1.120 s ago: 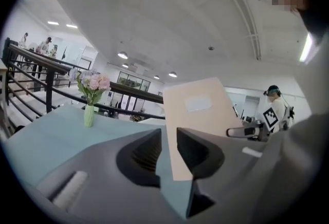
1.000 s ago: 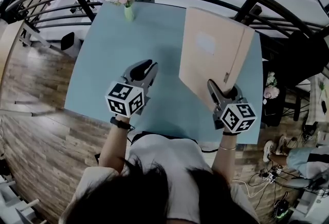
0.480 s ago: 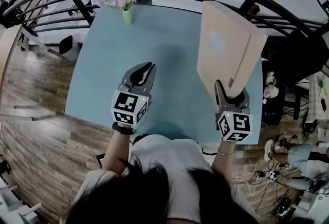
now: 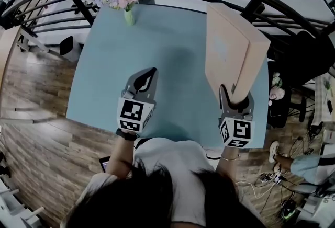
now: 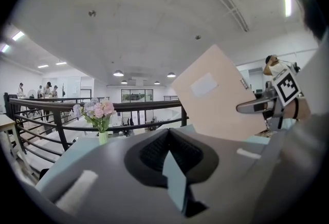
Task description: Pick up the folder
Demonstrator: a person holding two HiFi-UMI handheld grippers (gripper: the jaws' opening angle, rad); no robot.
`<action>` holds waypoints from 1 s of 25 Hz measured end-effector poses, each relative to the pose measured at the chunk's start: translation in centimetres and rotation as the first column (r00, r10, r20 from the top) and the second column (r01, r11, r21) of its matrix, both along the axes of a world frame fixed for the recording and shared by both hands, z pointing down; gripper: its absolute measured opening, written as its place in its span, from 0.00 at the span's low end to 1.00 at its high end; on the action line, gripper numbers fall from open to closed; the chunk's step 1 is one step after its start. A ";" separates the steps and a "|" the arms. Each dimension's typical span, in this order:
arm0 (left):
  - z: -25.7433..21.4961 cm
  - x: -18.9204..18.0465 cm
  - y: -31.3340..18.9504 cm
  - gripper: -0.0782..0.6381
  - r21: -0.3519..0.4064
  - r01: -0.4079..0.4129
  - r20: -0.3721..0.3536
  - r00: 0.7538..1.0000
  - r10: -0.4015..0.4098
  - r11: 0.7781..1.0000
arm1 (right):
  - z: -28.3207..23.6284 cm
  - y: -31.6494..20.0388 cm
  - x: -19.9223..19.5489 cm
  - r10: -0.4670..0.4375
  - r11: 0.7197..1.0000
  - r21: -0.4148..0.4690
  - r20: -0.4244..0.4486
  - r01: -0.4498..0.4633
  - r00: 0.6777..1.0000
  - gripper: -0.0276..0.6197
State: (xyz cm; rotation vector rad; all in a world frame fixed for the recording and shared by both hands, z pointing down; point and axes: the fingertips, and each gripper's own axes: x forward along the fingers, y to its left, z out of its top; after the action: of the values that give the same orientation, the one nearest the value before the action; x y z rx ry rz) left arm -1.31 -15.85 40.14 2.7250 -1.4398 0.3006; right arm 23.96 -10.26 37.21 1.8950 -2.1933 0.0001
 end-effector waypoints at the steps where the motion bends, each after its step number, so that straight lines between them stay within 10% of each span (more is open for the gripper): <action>1: 0.1 -0.1 0.0 0.19 -0.002 0.002 -0.001 1.000 -0.002 1.000 | 0.1 0.0 0.0 0.002 1.000 -0.001 0.006 -0.002 1.000 0.45; 25: 0.2 -1.1 -0.3 0.19 -0.009 0.026 -0.022 0.999 -0.026 1.000 | 0.9 0.1 0.0 0.006 1.000 -0.015 0.042 -0.005 0.999 0.45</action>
State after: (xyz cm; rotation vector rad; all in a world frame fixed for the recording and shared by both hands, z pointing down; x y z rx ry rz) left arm -2.39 -16.18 40.36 2.6917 -1.4632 0.2737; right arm 24.00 -10.18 38.12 1.9104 -2.2088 0.0576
